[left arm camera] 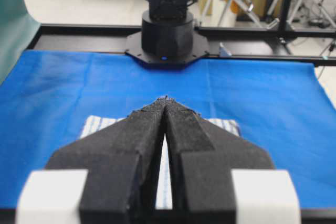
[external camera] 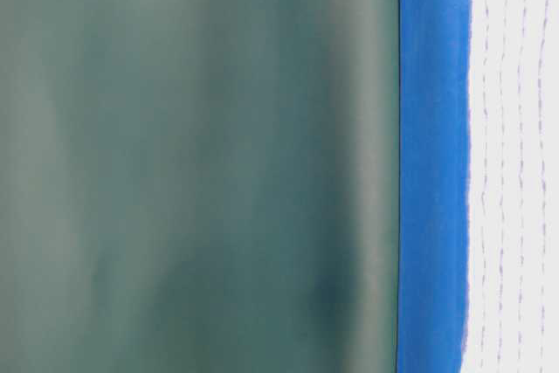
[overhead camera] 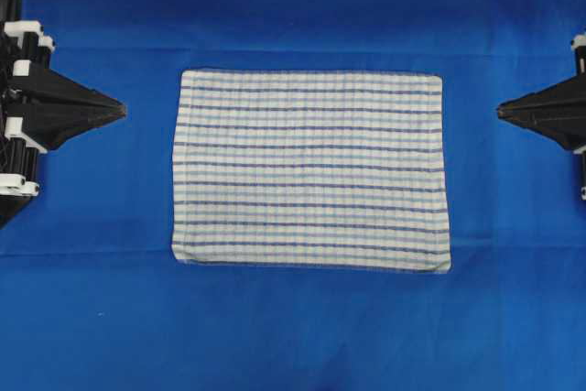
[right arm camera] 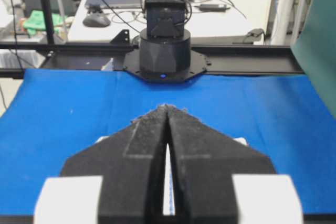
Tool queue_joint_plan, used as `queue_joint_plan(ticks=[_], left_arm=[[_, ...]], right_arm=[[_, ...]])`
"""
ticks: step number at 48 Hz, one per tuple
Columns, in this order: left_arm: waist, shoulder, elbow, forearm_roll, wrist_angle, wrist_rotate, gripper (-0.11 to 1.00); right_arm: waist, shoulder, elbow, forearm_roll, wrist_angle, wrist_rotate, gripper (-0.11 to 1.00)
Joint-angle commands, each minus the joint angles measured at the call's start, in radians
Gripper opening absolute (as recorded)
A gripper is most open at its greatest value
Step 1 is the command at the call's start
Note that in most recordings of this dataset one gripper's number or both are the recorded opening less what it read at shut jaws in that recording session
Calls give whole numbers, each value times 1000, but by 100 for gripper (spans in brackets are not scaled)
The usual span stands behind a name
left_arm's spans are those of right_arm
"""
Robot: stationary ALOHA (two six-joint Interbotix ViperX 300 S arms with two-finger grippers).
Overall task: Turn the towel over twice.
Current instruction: 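Move both grippers toward the towel's far corners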
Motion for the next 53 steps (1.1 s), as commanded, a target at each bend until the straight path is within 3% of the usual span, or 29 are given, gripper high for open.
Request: queue_joint_plan(ticks=[1,18,30,34,42,44,47,53], left_arm=[[9,17,-17,-18,-6,2,0],[100,52,8,-18,-6,9,0],[209,202,29,-25,-51,-9,2],[239,275,38,-26,-87,-9,15],[298,402,46,-26,-150,-11,63],[310,436,46,-26,-163,-11,76],[328,488,48,-26,-178,-11,87],[360,614,51,-26,-224,-11,84]], right_arm=[[-9,9,-31,6,-6,8,0],[-133,74,-64,21,133,38,0],[-267,193,-60,20,172,86,1],[-311,252,-60,21,196,92,18],[-379,396,-71,21,210,95,63],[-391,431,-74,21,209,95,64],[-407,486,-78,21,206,94,60],[-431,609,-89,21,190,94,59]])
